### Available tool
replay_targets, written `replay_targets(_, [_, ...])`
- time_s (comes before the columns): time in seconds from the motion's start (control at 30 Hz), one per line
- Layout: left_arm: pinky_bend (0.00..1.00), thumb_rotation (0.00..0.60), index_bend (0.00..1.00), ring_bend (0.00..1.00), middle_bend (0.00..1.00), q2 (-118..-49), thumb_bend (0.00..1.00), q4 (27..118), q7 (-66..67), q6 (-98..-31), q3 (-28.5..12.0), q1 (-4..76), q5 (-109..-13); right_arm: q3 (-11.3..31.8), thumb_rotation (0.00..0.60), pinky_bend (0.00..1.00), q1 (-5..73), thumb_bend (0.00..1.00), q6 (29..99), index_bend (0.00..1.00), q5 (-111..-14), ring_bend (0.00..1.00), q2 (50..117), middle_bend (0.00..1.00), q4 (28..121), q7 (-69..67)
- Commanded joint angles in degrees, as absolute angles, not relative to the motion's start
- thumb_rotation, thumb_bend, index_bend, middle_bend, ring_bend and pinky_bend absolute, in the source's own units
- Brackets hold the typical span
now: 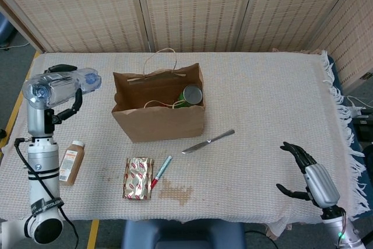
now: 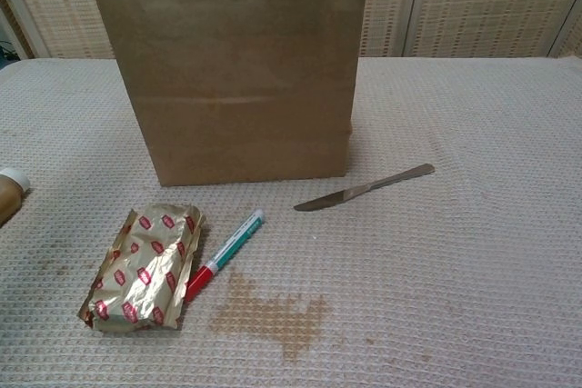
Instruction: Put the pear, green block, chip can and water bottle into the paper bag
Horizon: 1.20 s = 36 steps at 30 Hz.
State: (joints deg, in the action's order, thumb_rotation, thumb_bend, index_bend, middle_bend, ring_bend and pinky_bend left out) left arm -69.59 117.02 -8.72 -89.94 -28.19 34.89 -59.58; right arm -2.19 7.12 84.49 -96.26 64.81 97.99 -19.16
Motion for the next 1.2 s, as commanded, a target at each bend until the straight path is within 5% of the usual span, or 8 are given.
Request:
replay_targets(0.03, [0.71, 0.6, 0.59, 0.59, 0.64, -72.07, 0.67, 118.44, -3.02, -88.42, -30.68, 38.95, -58.46, -2.15, 0.6, 0.19, 7.24, 0.09, 83.98, 0.01, -95.72, 0.07, 64.74, 0.15, 98.18, -19.17])
replay_targets(0.53, [0.7, 0.6, 0.57, 0.58, 0.62, -84.47, 0.66, 106.2, 7.29, -82.84, -29.16, 48.23, -54.74, -2.12, 0.6, 0.19, 7.73, 0.09, 82.26, 0.01, -94.27, 0.07, 64.01, 0.15, 98.92, -20.39])
replay_targets(0.63, [0.62, 0.6, 0.45, 0.46, 0.47, -85.06, 0.61, 103.02, 9.64, -78.54, -26.11, 49.12, -54.22, -1.95, 0.6, 0.19, 7.72, 0.09, 82.33, 0.01, -93.95, 0.07, 63.65, 0.15, 98.97, -21.5])
replay_targets(0.73, [0.32, 0.6, 0.1, 0.14, 0.11, -83.34, 0.48, 103.11, 9.92, -74.45, -25.36, 49.13, -52.94, -1.9, 0.6, 0.19, 7.79, 0.09, 82.38, 0.01, -94.11, 0.07, 63.55, 0.15, 98.77, -21.98])
replay_targets(0.8, [0.24, 0.6, 0.01, 0.06, 0.03, -82.5, 0.44, 103.3, 10.11, -72.94, -25.39, 49.16, -52.27, -1.97, 0.6, 0.19, 7.8, 0.09, 82.38, 0.01, -94.27, 0.07, 63.56, 0.15, 98.74, -22.08])
replay_targets(1.2, [0.17, 0.6, 0.0, 0.0, 0.0, -80.76, 0.41, 105.48, 10.42, -72.01, -26.1, 48.58, -52.85, -1.98, 0.6, 0.19, 7.61, 0.09, 82.84, 0.01, -94.6, 0.07, 63.75, 0.15, 98.41, -21.67])
